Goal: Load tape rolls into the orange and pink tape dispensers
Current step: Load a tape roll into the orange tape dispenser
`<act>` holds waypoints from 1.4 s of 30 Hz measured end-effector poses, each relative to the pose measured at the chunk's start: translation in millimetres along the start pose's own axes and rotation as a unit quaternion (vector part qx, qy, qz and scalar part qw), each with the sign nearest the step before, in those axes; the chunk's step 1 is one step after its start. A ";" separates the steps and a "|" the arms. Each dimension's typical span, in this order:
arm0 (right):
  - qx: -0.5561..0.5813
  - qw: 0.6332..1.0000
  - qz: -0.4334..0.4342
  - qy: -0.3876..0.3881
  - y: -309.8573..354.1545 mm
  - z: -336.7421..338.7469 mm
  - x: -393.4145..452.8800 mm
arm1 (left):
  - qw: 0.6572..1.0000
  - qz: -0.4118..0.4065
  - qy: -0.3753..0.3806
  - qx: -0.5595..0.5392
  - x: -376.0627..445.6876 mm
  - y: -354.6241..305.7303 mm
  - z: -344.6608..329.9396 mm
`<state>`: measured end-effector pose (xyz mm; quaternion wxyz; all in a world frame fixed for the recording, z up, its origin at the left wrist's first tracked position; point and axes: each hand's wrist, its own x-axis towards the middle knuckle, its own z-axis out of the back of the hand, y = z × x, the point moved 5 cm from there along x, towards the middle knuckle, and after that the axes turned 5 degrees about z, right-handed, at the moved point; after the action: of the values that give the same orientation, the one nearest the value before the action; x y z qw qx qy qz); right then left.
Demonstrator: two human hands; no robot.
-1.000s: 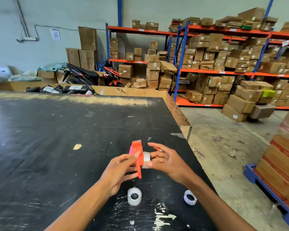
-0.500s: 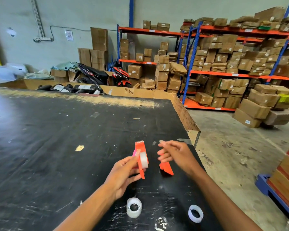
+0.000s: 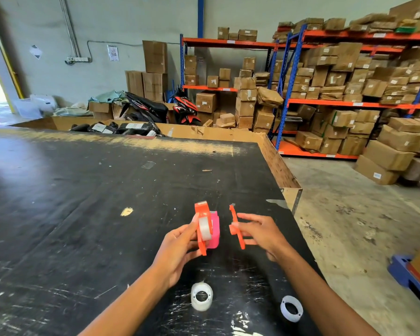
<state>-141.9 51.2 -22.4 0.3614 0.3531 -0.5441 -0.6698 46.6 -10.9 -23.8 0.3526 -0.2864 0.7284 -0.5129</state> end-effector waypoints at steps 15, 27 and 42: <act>0.151 0.980 0.123 -0.030 48.2 -46.5 -84.3 | 0.998 -0.054 0.003 0.011 -27.8 -9.1 -7.6; 0.142 0.971 0.188 -0.046 57.2 -59.6 -97.4 | 0.993 -0.117 -0.001 0.017 -40.0 -21.0 -3.7; 0.049 0.963 0.252 -0.085 66.0 -64.8 -99.2 | 0.987 -0.141 0.060 0.038 -39.4 -36.9 -3.6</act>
<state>-30.7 97.0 40.2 0.4531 0.1636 -0.6763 -0.5573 68.9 10.3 20.7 0.2428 -0.3413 0.6803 -0.6015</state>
